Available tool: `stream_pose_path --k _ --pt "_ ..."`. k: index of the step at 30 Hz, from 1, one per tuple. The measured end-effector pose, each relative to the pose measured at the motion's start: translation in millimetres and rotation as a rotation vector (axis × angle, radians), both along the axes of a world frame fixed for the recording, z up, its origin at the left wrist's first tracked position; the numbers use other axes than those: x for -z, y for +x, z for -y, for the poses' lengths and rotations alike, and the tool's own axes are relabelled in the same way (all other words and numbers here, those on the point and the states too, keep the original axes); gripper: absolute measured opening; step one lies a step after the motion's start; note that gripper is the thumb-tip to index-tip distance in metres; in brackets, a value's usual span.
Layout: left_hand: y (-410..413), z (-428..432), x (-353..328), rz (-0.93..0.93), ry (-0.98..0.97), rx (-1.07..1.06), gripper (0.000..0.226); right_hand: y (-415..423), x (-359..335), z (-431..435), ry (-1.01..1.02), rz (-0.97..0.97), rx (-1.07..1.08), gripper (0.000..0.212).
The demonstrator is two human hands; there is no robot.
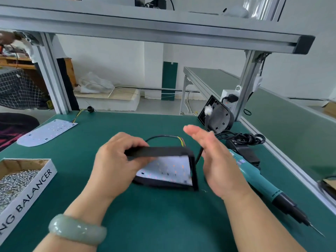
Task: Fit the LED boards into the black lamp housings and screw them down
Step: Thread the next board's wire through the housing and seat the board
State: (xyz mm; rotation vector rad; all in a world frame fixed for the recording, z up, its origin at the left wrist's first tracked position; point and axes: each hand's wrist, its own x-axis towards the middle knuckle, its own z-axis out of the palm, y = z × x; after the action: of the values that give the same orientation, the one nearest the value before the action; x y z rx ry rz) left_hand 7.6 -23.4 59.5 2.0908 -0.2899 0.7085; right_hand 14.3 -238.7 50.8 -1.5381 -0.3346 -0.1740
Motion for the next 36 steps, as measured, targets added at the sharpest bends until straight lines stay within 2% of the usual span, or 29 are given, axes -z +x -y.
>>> stream_pose_path --k 1,3,5,6,9,11,13,15,17,21,25,29,33,36 --pt "1.6 -2.2 0.6 -0.015 -0.098 -0.073 0.032 1.0 -0.3 2.6 -0.006 -0.039 0.012 0.05" --pt "4.2 -5.2 1.2 -0.088 -0.318 -0.199 0.022 3.3 0.9 3.7 0.096 -0.134 0.021 0.052" --pt "4.3 -2.9 2.7 -0.122 -0.419 -0.292 0.017 4.6 4.4 -3.8 0.208 -0.206 -0.059 0.065" --pt "2.8 1.2 3.7 -0.13 -0.428 -0.307 0.019 5.1 6.8 -10.2 0.183 -0.196 -0.097 0.067" --pt "-7.3 19.9 7.0 -0.154 -0.388 -0.19 0.019 0.2 13.2 -29.9 0.155 -0.036 -0.101 0.058" --pt "-12.2 27.4 8.5 -0.197 -0.323 -0.077 0.016 -1.4 14.5 -31.2 0.242 0.011 -0.028 0.04" --pt "-15.8 26.8 4.7 -0.182 -0.338 0.063 0.015 -2.5 12.1 -24.2 0.252 0.068 0.015 0.027" --pt "-21.2 22.4 -3.4 -0.081 -0.359 0.185 0.035 -2.6 7.5 -18.9 0.139 0.142 0.034 0.025" --pt "-25.9 18.9 -11.4 0.031 -0.287 0.25 0.051 -4.3 5.0 -18.9 0.025 0.198 -0.008 0.019" --pt "-29.1 15.9 -17.8 0.085 -0.168 0.255 0.042 -9.5 1.6 -23.3 -0.048 0.273 -0.049 0.034" --pt "-28.6 14.4 -20.1 0.059 -0.162 0.256 0.041 -10.5 0.9 -27.0 -0.008 0.311 0.008 0.032" --pt "-29.6 15.1 -25.5 0.124 -0.061 0.251 0.035 -12.0 1.5 -33.8 0.042 0.295 -0.041 0.022" --pt "-29.8 17.4 -28.7 0.202 0.022 0.198 0.033 -10.9 5.4 -37.1 0.141 0.258 -0.039 0.024" --pt "-27.8 19.1 -24.3 0.095 -0.152 0.241 0.045 -10.2 2.7 -35.3 0.145 0.239 0.009 0.018"
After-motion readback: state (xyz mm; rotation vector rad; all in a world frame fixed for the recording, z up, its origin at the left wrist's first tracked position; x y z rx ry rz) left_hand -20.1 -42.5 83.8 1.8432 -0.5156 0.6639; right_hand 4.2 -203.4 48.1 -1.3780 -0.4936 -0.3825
